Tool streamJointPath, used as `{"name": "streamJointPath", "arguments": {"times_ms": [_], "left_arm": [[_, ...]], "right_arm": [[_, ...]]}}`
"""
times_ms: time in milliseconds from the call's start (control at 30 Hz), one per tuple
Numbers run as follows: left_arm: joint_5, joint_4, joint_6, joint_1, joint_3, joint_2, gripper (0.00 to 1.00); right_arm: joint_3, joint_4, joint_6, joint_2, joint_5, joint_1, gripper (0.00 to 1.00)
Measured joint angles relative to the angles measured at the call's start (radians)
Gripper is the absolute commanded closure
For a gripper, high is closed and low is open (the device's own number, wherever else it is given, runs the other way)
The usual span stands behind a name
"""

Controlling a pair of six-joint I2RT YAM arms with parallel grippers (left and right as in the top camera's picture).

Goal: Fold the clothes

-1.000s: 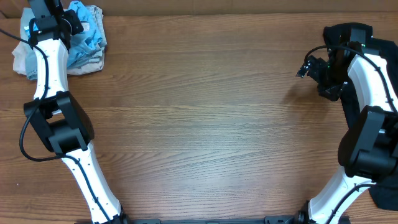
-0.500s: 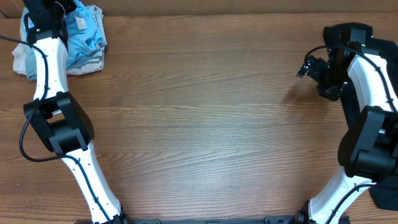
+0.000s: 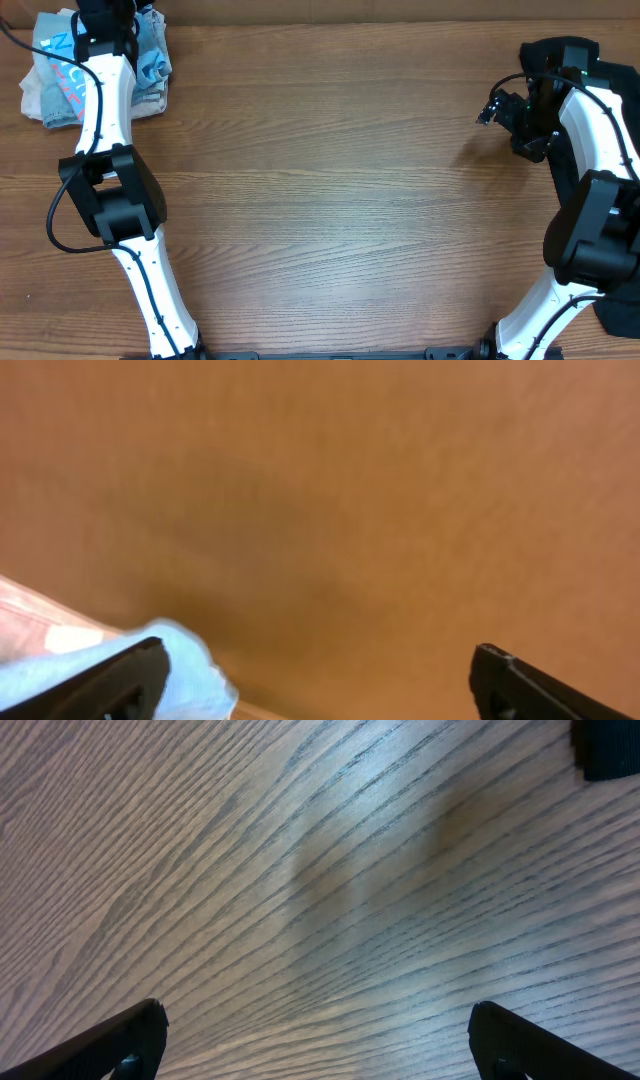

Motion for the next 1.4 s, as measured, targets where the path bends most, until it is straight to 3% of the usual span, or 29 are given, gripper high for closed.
{"name": "streamJointPath", "arguments": {"times_ms": [200,367,700,1167,1400], "left_arm": [[0.058,-0.144,0.000,0.008,0.001,-0.009,0.00],[0.113,-0.398,0.019,0.014,0.001,-0.069,0.00],[0.080,-0.706,0.175,-0.002,0.014,-0.156,0.00],[-0.180,-0.697,0.427,-0.061,0.014,-0.135,0.06],[-0.227,-0.727,0.517,-0.058,0.014,-0.109,0.00]], "right_arm": [[0.000,0.000,0.000,0.000,0.000,0.000,0.00],[0.000,0.000,0.000,0.000,0.000,0.000,0.00],[0.000,0.000,0.000,0.000,0.000,0.000,0.00],[0.000,-0.001,0.000,0.000,0.000,0.000,0.00],[0.000,-0.001,0.000,0.000,0.000,0.000,0.00]]}}
